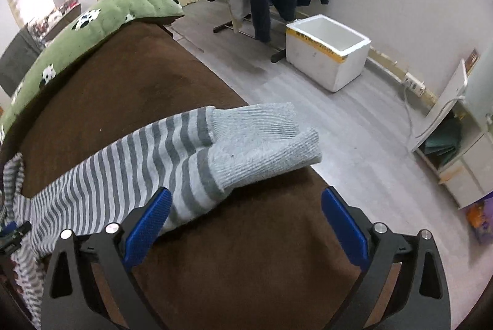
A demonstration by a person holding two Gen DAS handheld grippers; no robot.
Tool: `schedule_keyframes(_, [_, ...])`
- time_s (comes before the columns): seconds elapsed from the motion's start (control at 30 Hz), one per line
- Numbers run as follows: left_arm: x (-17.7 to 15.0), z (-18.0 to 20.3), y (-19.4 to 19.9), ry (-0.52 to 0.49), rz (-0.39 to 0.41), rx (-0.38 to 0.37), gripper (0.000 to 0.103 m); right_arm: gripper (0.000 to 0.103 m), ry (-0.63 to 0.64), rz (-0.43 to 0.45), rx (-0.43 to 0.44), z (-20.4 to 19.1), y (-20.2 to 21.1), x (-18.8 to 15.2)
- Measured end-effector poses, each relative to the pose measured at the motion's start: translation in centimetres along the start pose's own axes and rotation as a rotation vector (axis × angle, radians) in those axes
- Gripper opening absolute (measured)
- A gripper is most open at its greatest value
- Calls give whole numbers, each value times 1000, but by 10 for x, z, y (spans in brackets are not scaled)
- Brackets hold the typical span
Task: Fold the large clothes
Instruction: 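Close the right gripper on the grey sleeve cuff, then lift the sleeve with the right gripper and carry it across the hoodie body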
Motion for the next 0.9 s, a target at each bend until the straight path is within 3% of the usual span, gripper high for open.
schedule_keyframes(0.07, [-4, 1, -11, 2, -26, 1, 97, 70, -19, -7, 32, 0, -7, 2])
schedule_keyframes(0.23, [-16, 4, -33, 26, -74, -3, 98, 65, -121, 3, 106, 5, -20, 11])
schedule_keyframes(0.33, [-16, 3, -36, 38, -73, -8, 98, 55, -184, -1, 164, 8, -30, 13])
schedule_keyframes(0.5, [-13, 0, -39, 30, -70, -16, 98, 23, -171, -16, 178, 0, -39, 13])
schedule_keyframes(0.53, [-13, 0, -40, 31, -71, -18, 98, 20, -161, -9, 173, -3, -38, 14])
schedule_keyframes(0.7, [-13, 0, -41, 34, -66, -13, 98, 14, -100, 4, 101, -13, -25, 17])
schedule_keyframes(0.9, [-19, 0, -42, 34, -58, -11, 98, 13, -3, 43, 54, -28, 3, 30])
Point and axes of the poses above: each gripper's, at about its wrist camera, not at the fingertips, and y roughly against the way its jaws point, z to its right, x to its top, the point moved 8 cm from there along -y, roughly the way its jaws point, and after that the axes turned 12 degrees about y, right-handed, at the moved point
